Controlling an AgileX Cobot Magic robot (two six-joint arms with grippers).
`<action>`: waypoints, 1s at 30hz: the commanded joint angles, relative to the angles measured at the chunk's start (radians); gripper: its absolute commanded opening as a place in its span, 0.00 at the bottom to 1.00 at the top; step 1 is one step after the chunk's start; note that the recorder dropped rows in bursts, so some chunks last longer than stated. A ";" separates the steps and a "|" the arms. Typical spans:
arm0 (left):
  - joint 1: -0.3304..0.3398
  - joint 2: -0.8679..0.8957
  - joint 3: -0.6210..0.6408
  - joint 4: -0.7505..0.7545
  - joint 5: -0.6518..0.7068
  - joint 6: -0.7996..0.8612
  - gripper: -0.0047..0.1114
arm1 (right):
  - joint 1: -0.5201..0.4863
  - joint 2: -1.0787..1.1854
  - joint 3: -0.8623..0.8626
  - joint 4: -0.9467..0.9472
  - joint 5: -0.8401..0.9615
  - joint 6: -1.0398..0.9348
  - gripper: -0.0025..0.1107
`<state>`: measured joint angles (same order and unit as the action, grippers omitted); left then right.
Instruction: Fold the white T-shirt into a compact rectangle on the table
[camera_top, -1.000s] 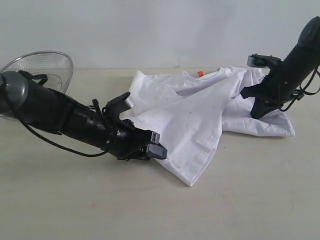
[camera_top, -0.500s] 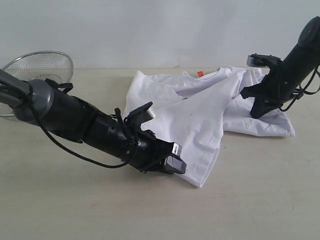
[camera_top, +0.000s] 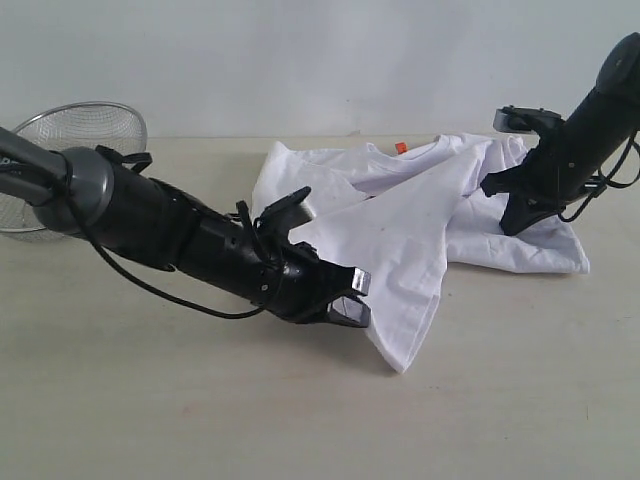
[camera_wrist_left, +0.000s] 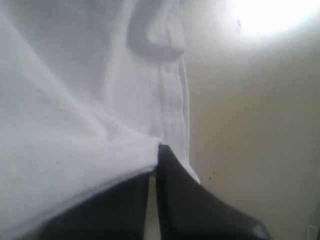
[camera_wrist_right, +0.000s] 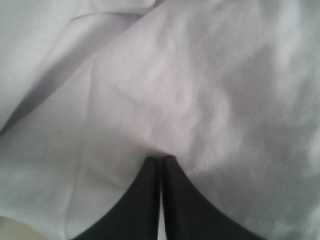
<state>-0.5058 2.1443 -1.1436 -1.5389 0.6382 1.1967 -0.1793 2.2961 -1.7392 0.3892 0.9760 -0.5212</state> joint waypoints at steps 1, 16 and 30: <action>-0.004 -0.034 -0.008 0.010 0.004 0.000 0.08 | 0.001 -0.011 0.003 0.001 -0.008 -0.015 0.02; -0.004 -0.082 -0.012 0.010 -0.119 0.065 0.08 | 0.001 -0.011 0.003 0.001 -0.024 -0.021 0.02; 0.058 -0.082 -0.205 0.010 -0.319 0.173 0.08 | 0.001 -0.011 0.003 0.001 -0.026 -0.025 0.02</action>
<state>-0.4740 2.0783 -1.3161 -1.5271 0.3469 1.3608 -0.1793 2.2961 -1.7392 0.3911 0.9569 -0.5380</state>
